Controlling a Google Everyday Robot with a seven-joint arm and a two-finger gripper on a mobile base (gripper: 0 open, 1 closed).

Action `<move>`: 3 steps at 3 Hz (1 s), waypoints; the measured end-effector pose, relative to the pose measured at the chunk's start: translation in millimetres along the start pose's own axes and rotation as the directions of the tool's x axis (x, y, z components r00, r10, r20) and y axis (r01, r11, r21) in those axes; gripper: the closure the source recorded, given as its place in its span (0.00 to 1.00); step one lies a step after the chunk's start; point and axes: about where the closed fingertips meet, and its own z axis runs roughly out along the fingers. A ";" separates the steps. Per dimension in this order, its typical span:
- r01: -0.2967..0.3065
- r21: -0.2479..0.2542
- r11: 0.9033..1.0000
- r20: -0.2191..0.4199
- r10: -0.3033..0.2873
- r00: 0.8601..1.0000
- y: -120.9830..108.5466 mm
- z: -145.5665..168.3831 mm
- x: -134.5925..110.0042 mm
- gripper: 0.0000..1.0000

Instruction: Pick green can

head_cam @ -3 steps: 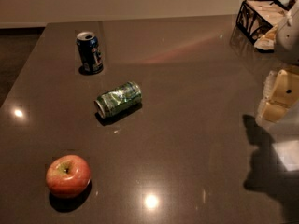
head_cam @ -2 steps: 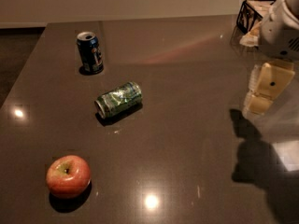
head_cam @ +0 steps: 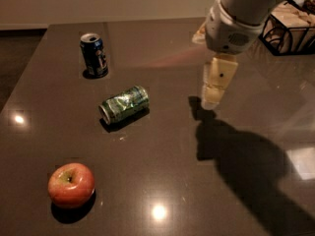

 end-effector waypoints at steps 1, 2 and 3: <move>0.098 -0.034 0.995 0.032 -0.097 0.995 -15.5 30.7 -36.3 0.00; 0.204 -0.078 0.976 0.067 -0.199 0.978 -21.5 61.0 -72.5 0.00; 0.296 -0.120 0.948 0.104 -0.285 0.953 -14.6 85.4 -101.3 0.00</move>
Offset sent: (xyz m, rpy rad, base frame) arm 0.0406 0.1337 -0.0539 0.0102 0.0563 0.3705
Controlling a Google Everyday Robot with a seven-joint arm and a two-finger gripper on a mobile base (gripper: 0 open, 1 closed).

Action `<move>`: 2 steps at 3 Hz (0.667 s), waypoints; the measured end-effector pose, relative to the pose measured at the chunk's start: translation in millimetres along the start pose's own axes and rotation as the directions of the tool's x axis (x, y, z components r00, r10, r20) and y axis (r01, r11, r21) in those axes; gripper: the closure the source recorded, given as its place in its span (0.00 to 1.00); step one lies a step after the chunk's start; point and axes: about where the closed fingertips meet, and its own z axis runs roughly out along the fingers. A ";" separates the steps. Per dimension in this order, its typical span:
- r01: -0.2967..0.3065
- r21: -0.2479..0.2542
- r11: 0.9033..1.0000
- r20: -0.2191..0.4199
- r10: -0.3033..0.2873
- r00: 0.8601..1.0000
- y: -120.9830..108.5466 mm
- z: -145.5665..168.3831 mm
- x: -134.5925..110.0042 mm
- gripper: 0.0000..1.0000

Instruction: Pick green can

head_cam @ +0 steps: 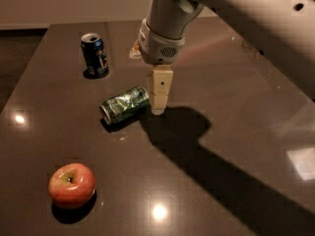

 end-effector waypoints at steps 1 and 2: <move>0.062 -0.045 0.997 0.012 -0.062 0.998 -0.4 20.9 -18.8 0.00; 0.116 -0.098 0.988 -0.005 -0.117 0.993 0.5 41.3 -28.8 0.00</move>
Offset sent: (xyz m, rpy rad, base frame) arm -0.0118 0.0538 -0.0503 -0.1131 0.0810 0.2138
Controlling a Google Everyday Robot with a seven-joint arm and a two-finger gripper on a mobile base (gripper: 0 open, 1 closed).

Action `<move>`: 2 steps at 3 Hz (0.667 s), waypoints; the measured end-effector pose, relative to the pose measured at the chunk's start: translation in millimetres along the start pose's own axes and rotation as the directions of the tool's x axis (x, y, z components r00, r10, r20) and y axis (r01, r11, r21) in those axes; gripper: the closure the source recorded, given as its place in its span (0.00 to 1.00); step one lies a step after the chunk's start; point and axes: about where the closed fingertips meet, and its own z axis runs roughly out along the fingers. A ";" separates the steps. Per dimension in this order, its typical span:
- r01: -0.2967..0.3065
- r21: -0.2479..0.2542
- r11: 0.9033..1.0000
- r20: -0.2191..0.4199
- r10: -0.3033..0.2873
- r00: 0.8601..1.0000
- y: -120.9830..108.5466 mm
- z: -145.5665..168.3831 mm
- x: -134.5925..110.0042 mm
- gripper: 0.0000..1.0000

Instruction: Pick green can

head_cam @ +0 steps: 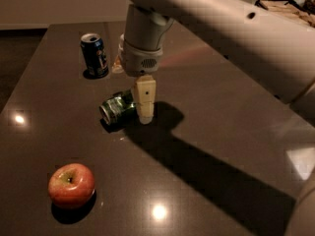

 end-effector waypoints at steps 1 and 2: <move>0.011 -0.054 0.999 -0.023 -0.012 1.000 -0.5 14.1 -1.0 0.13; 0.007 -0.089 0.996 -0.052 -0.012 0.999 0.4 19.3 2.8 0.37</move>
Offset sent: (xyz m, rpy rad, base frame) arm -0.0035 -0.0031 -0.0264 -0.1411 0.0855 0.0335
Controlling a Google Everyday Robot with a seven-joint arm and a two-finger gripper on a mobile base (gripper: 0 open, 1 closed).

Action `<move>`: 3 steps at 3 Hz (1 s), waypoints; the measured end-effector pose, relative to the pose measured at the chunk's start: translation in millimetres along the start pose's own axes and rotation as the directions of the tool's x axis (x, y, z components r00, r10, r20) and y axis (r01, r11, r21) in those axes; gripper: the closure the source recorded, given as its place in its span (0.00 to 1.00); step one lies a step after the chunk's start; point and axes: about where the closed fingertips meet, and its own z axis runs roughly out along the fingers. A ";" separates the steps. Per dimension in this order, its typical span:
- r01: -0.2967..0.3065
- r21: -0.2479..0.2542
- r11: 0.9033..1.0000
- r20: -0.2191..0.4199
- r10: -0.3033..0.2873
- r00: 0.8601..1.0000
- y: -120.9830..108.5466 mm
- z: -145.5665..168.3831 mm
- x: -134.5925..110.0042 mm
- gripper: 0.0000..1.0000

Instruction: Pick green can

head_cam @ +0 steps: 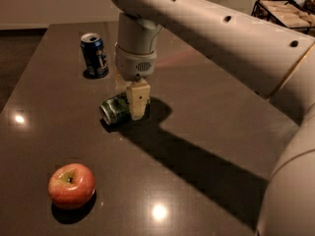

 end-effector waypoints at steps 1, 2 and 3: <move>-0.003 0.010 1.000 -0.011 0.003 1.000 -0.5 -10.9 3.1 0.60; -0.008 0.037 0.999 0.003 0.008 1.000 -0.6 -32.3 10.5 0.83; -0.008 0.080 0.997 0.055 0.003 0.998 -1.2 -63.7 19.2 1.00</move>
Offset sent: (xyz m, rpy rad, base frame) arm 0.0076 -0.0379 0.0582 0.0286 -0.0228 -0.0245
